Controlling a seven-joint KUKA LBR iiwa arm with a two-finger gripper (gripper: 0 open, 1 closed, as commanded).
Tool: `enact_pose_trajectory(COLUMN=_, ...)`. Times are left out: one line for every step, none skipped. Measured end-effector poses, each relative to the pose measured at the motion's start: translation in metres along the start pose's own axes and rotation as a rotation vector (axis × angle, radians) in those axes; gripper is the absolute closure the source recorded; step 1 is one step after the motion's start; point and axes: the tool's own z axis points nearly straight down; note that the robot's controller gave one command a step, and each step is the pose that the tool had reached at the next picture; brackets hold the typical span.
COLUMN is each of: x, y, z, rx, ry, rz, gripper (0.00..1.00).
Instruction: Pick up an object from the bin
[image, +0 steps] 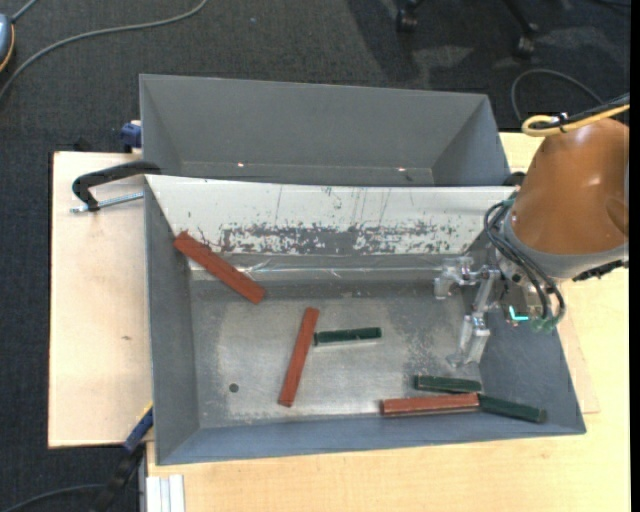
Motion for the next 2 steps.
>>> enact_pose_trajectory(x=-0.0384, y=0.0862, z=0.1312, rx=-0.002, ry=-0.001, rz=-0.132, gripper=0.0)
enact_pose_trajectory(x=-0.04, y=0.0828, z=0.1268, rx=0.001, ry=-0.007, rz=-0.128, gripper=1.0)
